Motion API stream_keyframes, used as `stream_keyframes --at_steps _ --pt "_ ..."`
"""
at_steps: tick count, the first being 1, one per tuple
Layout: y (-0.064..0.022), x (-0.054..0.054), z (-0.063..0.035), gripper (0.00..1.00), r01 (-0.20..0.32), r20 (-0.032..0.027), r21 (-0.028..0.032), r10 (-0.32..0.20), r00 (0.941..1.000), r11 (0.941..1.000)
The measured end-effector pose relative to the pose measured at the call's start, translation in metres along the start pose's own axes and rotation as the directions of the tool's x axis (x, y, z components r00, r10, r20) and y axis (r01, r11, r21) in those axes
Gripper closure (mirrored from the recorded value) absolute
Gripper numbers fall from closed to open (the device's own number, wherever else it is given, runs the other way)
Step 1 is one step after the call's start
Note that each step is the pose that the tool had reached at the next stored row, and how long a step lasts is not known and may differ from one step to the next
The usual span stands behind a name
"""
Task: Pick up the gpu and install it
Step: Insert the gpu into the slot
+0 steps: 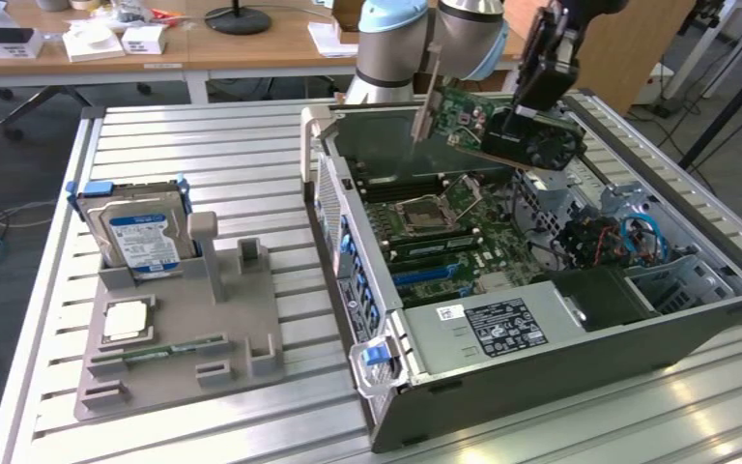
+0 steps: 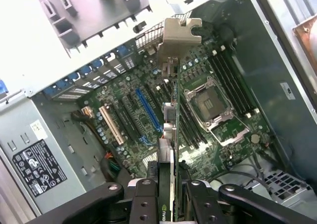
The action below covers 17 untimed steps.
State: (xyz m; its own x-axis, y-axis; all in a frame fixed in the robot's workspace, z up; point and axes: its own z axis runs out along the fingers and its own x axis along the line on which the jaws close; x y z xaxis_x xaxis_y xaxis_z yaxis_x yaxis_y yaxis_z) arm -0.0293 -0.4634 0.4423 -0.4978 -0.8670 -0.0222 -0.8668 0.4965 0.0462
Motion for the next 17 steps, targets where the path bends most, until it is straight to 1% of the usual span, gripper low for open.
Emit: stream_keyframes --at_steps 4,9,14,17 --pt "0.0 0.0 0.0001 0.74 0.052 -0.0023 -0.0012 -0.052 0.9986 0.9986" --pt "0.0 0.0 0.0003 0.74 0.114 -0.0051 -0.0028 -0.114 0.9935 0.9935" --pt "0.0 0.0 0.0004 0.74 0.175 -0.0077 -0.0046 -0.175 0.9845 0.9845" --pt "-0.0001 0.0 0.0005 0.74 0.214 -0.0093 -0.0058 -0.214 0.9768 0.9768"
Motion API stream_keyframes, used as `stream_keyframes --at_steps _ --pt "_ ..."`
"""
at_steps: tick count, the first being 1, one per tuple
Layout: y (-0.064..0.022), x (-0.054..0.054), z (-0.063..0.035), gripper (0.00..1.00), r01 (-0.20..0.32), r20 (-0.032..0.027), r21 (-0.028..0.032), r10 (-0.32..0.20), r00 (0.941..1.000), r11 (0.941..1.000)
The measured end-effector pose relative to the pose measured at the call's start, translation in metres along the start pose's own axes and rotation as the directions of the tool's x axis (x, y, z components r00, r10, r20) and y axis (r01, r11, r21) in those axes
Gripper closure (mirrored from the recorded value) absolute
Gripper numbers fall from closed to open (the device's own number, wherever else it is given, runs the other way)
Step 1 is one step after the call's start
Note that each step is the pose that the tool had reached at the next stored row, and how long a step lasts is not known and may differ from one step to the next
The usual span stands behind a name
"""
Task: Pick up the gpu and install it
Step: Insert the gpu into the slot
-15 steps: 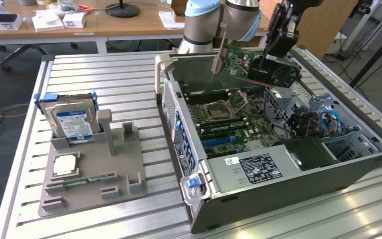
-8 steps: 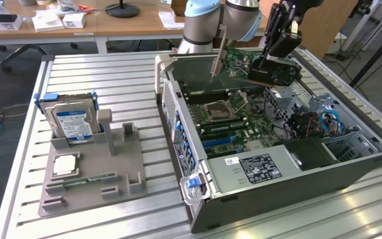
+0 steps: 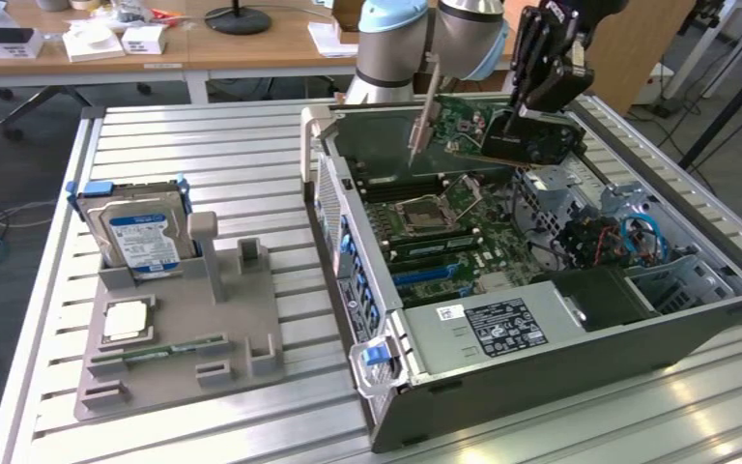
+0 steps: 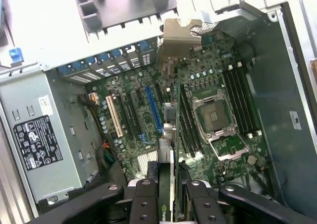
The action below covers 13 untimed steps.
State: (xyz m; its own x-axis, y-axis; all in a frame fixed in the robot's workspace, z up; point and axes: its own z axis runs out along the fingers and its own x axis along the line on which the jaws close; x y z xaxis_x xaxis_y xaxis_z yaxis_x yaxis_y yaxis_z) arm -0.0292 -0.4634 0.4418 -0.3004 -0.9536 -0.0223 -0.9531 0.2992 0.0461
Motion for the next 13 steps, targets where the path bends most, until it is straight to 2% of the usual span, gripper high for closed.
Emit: stream_keyframes --at_steps 4,7,10,13 --pt "0.0 0.0 0.0001 0.74 0.056 -0.0025 -0.0013 -0.056 0.9984 0.9984" --pt "-0.0001 0.0 0.0003 0.74 0.098 -0.0045 -0.0022 -0.098 0.9951 0.9951" --pt "-0.0001 0.0 0.0006 0.74 0.144 -0.0063 -0.0034 -0.144 0.9896 0.9896" --pt "-0.0001 0.0 0.0009 0.74 0.191 -0.0084 -0.0046 -0.191 0.9815 0.9816"
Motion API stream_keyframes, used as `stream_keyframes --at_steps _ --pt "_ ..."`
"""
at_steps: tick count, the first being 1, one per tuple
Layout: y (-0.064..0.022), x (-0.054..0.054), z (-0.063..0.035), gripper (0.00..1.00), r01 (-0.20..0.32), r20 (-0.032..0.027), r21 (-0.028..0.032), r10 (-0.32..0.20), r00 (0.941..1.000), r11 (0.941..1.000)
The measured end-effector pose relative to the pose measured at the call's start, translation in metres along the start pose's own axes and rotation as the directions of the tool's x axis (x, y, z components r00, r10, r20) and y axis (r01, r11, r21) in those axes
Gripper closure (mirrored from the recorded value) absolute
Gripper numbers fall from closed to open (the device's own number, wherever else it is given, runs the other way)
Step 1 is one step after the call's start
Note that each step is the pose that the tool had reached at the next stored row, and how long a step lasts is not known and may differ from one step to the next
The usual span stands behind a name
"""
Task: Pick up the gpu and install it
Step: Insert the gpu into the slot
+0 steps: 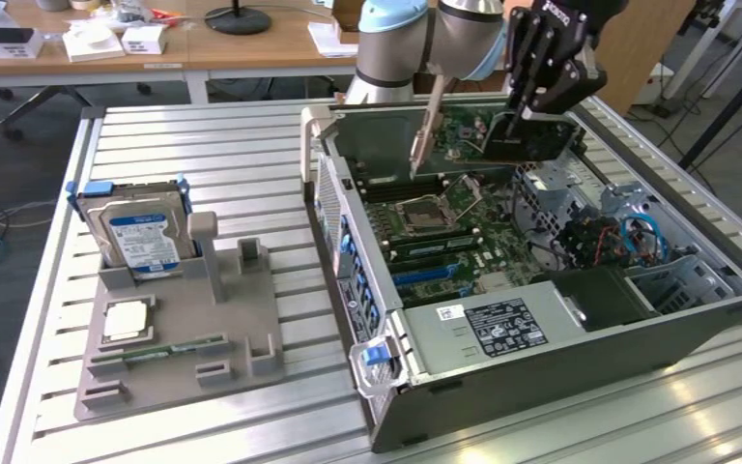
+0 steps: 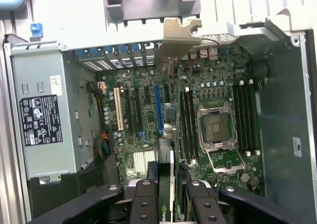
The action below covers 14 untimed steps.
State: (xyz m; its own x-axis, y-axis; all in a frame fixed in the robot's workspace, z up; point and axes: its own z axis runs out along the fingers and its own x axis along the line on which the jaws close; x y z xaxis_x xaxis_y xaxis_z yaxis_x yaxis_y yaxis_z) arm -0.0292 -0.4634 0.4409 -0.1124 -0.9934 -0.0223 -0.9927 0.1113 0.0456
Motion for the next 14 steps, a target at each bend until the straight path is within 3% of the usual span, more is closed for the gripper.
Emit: stream_keyframes --at_steps 7,14 --pt "0.0 0.0 0.0001 0.74 0.021 -0.0009 0.0001 -0.021 0.9998 0.9998" --pt "0.0005 0.0 0.0006 0.74 0.04 0.0002 0.0239 -0.04 0.9992 0.9989"
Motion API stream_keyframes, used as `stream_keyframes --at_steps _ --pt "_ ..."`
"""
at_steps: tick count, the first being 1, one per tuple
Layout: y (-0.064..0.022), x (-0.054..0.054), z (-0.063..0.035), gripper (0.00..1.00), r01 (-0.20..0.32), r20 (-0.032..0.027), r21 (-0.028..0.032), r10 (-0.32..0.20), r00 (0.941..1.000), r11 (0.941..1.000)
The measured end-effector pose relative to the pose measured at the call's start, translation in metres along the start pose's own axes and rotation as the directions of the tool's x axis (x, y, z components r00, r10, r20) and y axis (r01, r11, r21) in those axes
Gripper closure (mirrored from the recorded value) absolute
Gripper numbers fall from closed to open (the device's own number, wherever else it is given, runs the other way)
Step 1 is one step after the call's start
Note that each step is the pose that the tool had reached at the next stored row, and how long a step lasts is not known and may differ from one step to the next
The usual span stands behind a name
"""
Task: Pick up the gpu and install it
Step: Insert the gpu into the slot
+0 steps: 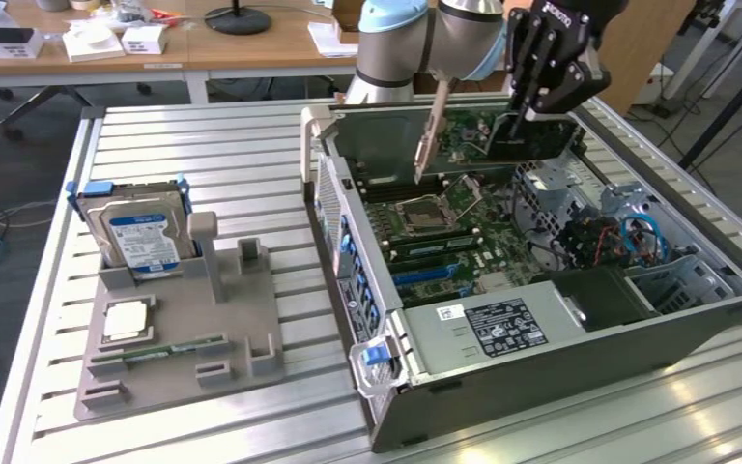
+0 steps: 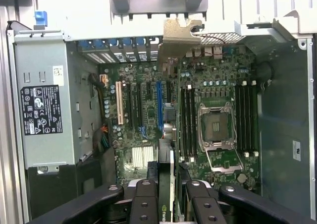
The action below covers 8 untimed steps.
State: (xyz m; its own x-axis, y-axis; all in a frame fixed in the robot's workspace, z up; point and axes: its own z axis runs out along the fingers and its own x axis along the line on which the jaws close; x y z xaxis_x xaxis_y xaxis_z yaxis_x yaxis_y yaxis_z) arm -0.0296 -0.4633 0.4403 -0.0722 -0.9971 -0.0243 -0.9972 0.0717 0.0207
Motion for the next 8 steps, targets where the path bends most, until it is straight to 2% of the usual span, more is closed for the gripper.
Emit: stream_keyframes --at_steps 3,8 --pt "0.0 0.0 0.0005 0.74 0.027 -0.0002 0.006 -0.027 0.9996 0.9996" --pt "0.0 0.0 0.0015 0.74 0.072 -0.0007 0.0126 -0.072 0.9974 0.9973"
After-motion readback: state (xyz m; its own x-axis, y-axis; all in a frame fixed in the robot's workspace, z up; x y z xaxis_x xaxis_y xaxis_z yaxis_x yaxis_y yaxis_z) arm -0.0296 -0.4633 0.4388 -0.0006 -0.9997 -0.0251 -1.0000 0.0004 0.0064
